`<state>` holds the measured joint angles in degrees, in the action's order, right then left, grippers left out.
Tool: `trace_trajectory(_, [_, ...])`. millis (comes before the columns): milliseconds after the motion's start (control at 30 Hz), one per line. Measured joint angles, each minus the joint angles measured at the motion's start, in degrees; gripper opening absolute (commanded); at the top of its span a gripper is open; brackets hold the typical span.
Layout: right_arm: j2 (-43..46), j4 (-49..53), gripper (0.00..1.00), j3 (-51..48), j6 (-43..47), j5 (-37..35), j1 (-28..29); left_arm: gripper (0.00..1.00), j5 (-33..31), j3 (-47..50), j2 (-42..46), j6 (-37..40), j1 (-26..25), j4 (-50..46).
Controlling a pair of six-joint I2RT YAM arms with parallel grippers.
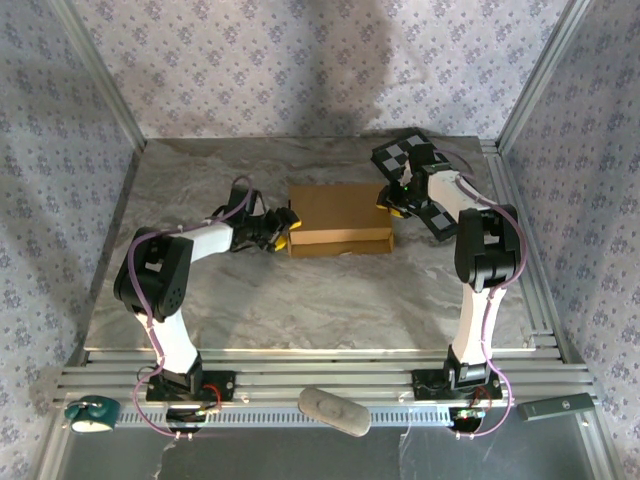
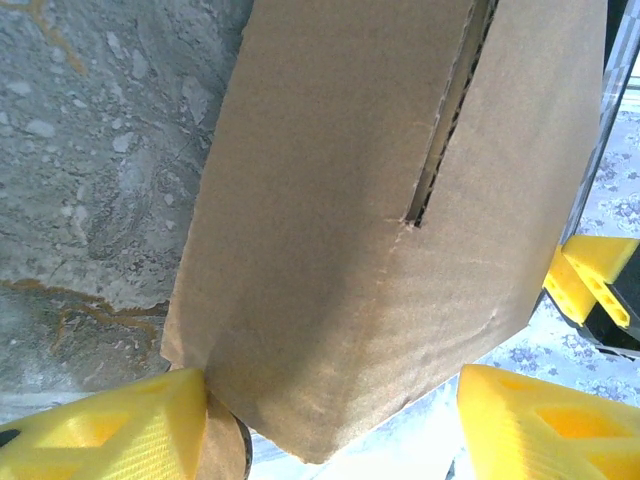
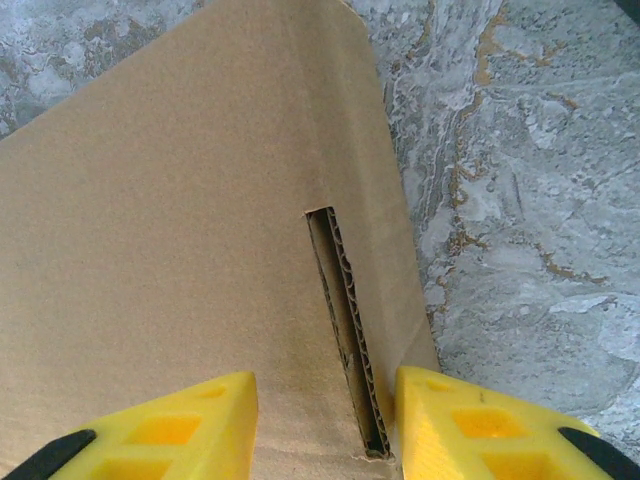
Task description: Fold the paper box
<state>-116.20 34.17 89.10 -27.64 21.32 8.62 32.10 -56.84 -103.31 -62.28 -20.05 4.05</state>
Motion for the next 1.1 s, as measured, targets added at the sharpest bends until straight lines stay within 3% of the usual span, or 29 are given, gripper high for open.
trace_trajectory(600, [2.1,-4.8,0.31,-4.5,3.1,-2.0,1.1,0.48,-1.1,-1.0,-1.0,0.2,-0.3,-4.1])
trace_trajectory(1100, [12.5,-17.3,0.15,-20.3,4.9,-3.8,1.2,0.41,-3.0,-0.8,-0.8,2.7,-0.7,-3.8])
